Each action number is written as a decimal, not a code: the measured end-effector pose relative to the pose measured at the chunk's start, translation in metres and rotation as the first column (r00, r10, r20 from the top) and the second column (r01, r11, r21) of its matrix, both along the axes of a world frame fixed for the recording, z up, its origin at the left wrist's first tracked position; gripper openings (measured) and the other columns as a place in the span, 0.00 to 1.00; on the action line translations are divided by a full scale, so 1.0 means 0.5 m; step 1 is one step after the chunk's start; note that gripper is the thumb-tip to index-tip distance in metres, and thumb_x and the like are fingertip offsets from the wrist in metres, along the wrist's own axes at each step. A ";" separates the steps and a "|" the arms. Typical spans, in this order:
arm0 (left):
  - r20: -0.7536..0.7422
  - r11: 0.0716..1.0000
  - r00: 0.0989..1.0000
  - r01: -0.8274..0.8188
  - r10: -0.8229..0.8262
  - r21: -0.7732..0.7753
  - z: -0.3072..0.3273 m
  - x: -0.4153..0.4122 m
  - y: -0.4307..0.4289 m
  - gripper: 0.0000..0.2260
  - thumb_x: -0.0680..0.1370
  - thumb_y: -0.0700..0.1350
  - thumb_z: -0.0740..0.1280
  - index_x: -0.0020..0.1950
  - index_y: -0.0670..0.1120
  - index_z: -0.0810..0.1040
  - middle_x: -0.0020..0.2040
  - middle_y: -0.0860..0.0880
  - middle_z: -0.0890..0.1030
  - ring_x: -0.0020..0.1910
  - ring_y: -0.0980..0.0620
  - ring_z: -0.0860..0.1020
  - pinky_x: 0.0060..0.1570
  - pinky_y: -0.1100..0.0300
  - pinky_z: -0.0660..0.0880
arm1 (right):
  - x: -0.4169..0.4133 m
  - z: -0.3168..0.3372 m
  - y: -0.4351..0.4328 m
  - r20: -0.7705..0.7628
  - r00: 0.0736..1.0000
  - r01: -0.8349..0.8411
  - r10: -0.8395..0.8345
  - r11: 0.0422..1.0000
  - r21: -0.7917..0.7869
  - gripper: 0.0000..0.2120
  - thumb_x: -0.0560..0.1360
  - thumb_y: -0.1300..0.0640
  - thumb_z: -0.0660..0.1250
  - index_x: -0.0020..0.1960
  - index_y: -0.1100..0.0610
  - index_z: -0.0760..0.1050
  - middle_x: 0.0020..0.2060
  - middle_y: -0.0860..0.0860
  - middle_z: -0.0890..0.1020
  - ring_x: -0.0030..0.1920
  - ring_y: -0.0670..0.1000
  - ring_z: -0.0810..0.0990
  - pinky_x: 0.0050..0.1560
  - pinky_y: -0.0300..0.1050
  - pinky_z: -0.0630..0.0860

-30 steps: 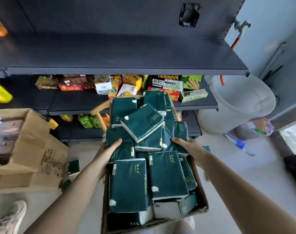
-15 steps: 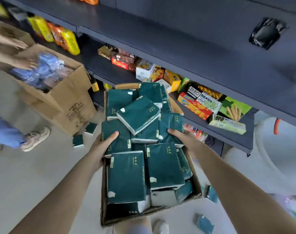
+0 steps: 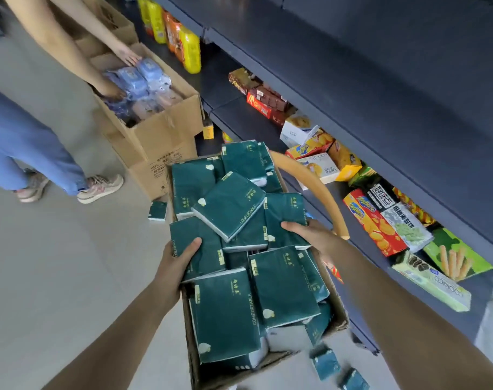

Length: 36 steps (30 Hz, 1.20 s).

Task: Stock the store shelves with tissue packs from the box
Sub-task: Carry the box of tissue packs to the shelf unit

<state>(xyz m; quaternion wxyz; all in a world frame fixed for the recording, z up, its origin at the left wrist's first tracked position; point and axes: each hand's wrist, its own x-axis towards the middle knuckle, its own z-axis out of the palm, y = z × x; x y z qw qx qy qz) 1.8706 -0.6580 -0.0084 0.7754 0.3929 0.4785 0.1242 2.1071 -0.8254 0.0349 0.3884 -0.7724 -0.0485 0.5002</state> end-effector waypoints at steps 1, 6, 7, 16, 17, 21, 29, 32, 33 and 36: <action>-0.003 0.999 1.000 -0.028 0.028 -0.018 -0.010 0.007 0.002 0.32 0.65 0.53 0.75 0.66 0.49 0.69 0.57 0.47 0.82 0.52 0.45 0.82 0.49 0.48 0.79 | 0.017 -0.009 0.017 0.018 0.999 -0.030 0.030 0.999 -0.015 0.14 0.69 0.43 0.72 0.52 0.44 0.77 0.56 0.46 0.79 0.57 0.50 0.76 0.59 0.48 0.69; -0.034 0.987 0.988 -0.154 0.153 -0.047 -0.052 0.034 0.004 0.28 0.68 0.51 0.74 0.65 0.50 0.68 0.58 0.47 0.80 0.53 0.45 0.81 0.54 0.46 0.78 | 0.077 -0.046 0.081 0.067 0.983 -0.164 0.169 0.983 -0.080 0.10 0.68 0.41 0.72 0.47 0.42 0.76 0.56 0.46 0.79 0.58 0.51 0.75 0.65 0.51 0.68; -0.043 0.983 0.984 -0.177 0.175 -0.038 -0.058 0.038 0.001 0.26 0.70 0.50 0.73 0.64 0.51 0.68 0.58 0.47 0.80 0.54 0.45 0.81 0.55 0.46 0.77 | 0.086 -0.056 0.090 0.068 0.980 -0.182 0.188 0.979 -0.088 0.10 0.69 0.42 0.72 0.47 0.42 0.75 0.56 0.46 0.79 0.58 0.51 0.75 0.64 0.50 0.68; -0.137 0.940 0.933 -0.339 0.333 -0.024 -0.110 0.073 -0.057 0.30 0.73 0.46 0.72 0.71 0.48 0.61 0.61 0.47 0.76 0.55 0.49 0.79 0.46 0.57 0.78 | 0.145 -0.129 0.130 -0.012 0.946 -0.323 0.324 0.942 -0.089 0.09 0.72 0.49 0.71 0.48 0.42 0.72 0.56 0.47 0.78 0.58 0.51 0.74 0.63 0.48 0.65; -0.140 0.936 0.928 -0.351 0.344 -0.028 -0.112 0.079 -0.062 0.29 0.74 0.46 0.71 0.71 0.48 0.61 0.61 0.48 0.76 0.54 0.50 0.79 0.45 0.58 0.78 | 0.155 -0.136 0.135 -0.006 0.939 -0.342 0.343 0.935 -0.093 0.09 0.72 0.49 0.71 0.48 0.42 0.71 0.56 0.47 0.77 0.58 0.50 0.73 0.64 0.48 0.65; -0.160 0.911 0.904 -0.409 0.397 -0.052 -0.133 0.111 -0.082 0.28 0.75 0.46 0.70 0.70 0.49 0.61 0.59 0.49 0.76 0.52 0.52 0.80 0.38 0.61 0.80 | 0.189 -0.154 0.161 0.004 0.915 -0.401 0.404 0.908 -0.122 0.12 0.72 0.48 0.70 0.53 0.45 0.71 0.52 0.46 0.75 0.56 0.50 0.71 0.59 0.45 0.63; -0.138 0.883 0.882 -0.463 0.450 -0.077 -0.183 0.178 -0.099 0.28 0.74 0.46 0.71 0.70 0.48 0.61 0.60 0.48 0.77 0.54 0.49 0.80 0.47 0.55 0.80 | 0.264 -0.189 0.181 0.024 0.881 -0.468 0.473 0.876 -0.118 0.11 0.73 0.50 0.70 0.54 0.48 0.74 0.52 0.46 0.77 0.54 0.49 0.73 0.58 0.44 0.63; -0.141 0.884 0.880 -0.465 0.454 -0.054 -0.197 0.193 -0.089 0.29 0.74 0.47 0.71 0.71 0.48 0.60 0.62 0.47 0.76 0.54 0.49 0.80 0.47 0.55 0.81 | 0.282 -0.207 0.186 0.022 0.878 -0.474 0.478 0.875 -0.094 0.14 0.71 0.50 0.72 0.55 0.48 0.76 0.55 0.48 0.80 0.59 0.51 0.76 0.63 0.47 0.68; -0.147 0.884 0.878 -0.465 0.455 -0.043 -0.201 0.196 -0.087 0.29 0.74 0.47 0.71 0.71 0.48 0.60 0.61 0.47 0.76 0.54 0.50 0.80 0.45 0.57 0.81 | 0.285 -0.215 0.188 0.029 0.877 -0.476 0.480 0.875 -0.091 0.15 0.70 0.49 0.72 0.55 0.48 0.77 0.56 0.48 0.81 0.59 0.51 0.77 0.64 0.48 0.68; -0.166 0.884 0.874 -0.467 0.456 -0.031 -0.214 0.201 -0.090 0.28 0.75 0.46 0.70 0.70 0.48 0.60 0.60 0.48 0.76 0.53 0.52 0.79 0.43 0.59 0.80 | 0.289 -0.234 0.187 0.057 0.881 -0.464 0.470 0.881 -0.090 0.15 0.69 0.48 0.73 0.54 0.48 0.77 0.54 0.48 0.81 0.56 0.51 0.77 0.60 0.46 0.69</action>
